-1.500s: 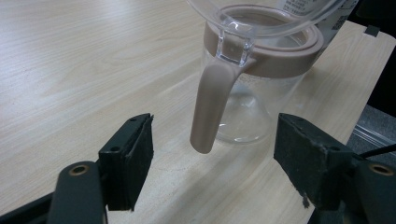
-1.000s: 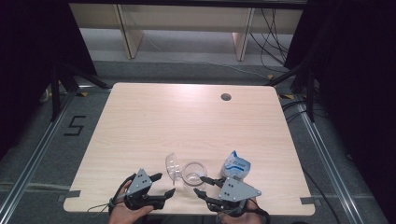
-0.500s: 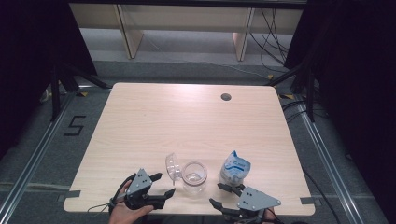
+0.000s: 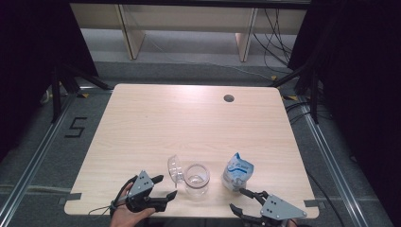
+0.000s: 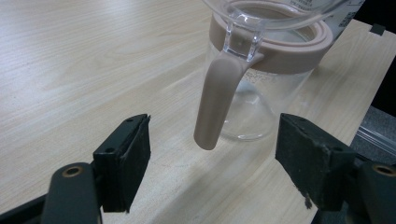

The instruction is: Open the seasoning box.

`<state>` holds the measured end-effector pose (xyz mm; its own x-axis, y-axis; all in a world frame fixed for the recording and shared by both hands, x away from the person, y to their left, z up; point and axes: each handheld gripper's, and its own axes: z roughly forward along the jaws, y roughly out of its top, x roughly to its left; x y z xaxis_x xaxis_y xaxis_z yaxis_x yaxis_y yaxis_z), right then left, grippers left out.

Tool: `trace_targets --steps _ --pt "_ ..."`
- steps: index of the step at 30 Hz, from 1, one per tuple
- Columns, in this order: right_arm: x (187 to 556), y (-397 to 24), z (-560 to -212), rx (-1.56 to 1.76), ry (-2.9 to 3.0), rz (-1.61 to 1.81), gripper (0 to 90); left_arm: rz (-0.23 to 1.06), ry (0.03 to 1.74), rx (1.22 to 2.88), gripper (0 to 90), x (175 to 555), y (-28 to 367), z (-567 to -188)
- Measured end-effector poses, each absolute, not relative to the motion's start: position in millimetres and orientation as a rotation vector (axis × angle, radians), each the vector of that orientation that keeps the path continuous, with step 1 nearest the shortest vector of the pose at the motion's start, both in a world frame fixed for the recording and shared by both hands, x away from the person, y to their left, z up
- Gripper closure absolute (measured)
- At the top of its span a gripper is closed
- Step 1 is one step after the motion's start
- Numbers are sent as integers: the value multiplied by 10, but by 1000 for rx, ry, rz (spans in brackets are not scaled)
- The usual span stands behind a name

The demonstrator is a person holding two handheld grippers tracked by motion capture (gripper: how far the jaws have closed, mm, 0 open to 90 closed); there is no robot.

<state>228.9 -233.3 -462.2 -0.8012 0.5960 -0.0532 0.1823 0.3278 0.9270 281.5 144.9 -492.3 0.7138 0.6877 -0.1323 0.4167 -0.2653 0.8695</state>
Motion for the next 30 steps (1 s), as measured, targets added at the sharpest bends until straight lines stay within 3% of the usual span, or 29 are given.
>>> trace_targets --steps 12,19,30 --pt "2316 -2542 -4662 829 2139 1393 357 324 855 1894 254 2822 1443 -4937" --pt "2386 -2602 -4690 898 2111 1369 253 332 869 1889 236 2801 1443 -4931" --pt "2507 -2627 -4745 926 2074 1347 169 309 893 1865 233 2807 1449 -4953"
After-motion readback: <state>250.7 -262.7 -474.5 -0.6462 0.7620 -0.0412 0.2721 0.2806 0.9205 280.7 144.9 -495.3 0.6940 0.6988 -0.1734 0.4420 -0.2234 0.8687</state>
